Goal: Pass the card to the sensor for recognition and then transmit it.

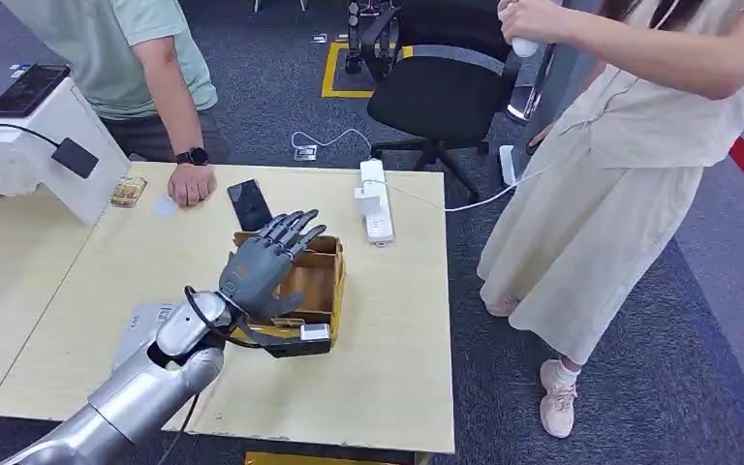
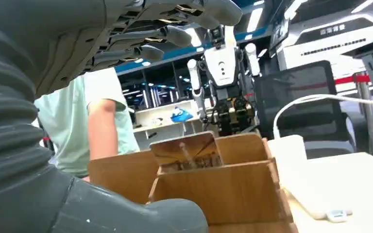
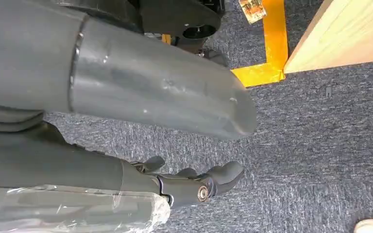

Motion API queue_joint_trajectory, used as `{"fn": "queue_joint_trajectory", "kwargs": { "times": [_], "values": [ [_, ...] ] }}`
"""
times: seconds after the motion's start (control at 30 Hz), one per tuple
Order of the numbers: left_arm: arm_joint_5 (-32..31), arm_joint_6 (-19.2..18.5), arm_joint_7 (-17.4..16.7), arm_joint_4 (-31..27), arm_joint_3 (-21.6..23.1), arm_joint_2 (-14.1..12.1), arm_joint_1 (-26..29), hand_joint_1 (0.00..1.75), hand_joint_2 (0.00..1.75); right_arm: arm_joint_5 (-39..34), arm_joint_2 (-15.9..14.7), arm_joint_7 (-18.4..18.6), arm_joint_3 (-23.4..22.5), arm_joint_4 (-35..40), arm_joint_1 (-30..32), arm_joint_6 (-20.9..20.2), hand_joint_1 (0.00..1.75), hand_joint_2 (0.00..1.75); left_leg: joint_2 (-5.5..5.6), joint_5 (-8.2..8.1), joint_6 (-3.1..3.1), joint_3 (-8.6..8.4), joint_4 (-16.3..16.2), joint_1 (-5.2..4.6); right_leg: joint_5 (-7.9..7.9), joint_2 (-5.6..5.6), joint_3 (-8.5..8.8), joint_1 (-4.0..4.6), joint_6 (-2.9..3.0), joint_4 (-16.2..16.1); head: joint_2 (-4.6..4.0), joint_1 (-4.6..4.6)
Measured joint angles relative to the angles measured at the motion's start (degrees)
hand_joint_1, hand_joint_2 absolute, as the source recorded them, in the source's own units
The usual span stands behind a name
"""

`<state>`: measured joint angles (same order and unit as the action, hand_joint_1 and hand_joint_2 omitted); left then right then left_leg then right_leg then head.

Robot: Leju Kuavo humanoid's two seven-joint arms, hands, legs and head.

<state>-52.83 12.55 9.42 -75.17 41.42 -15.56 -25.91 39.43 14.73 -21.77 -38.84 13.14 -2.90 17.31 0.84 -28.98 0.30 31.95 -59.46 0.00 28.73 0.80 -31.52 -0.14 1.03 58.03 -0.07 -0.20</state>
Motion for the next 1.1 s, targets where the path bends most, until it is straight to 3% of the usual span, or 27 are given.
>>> {"fn": "queue_joint_trajectory", "kwargs": {
  "times": [1.1],
  "values": [
    [-3.06,1.27,-0.96,5.14,0.02,2.51,-1.95,0.0,1.75,1.11,0.0,0.13,0.57,0.0,-0.42,-0.31,0.0,0.0,0.0,0.0,0.0,0.0,0.0,0.0,0.0,0.01,-0.02,0.0,0.0,0.0,0.0,0.0]
  ]
}}
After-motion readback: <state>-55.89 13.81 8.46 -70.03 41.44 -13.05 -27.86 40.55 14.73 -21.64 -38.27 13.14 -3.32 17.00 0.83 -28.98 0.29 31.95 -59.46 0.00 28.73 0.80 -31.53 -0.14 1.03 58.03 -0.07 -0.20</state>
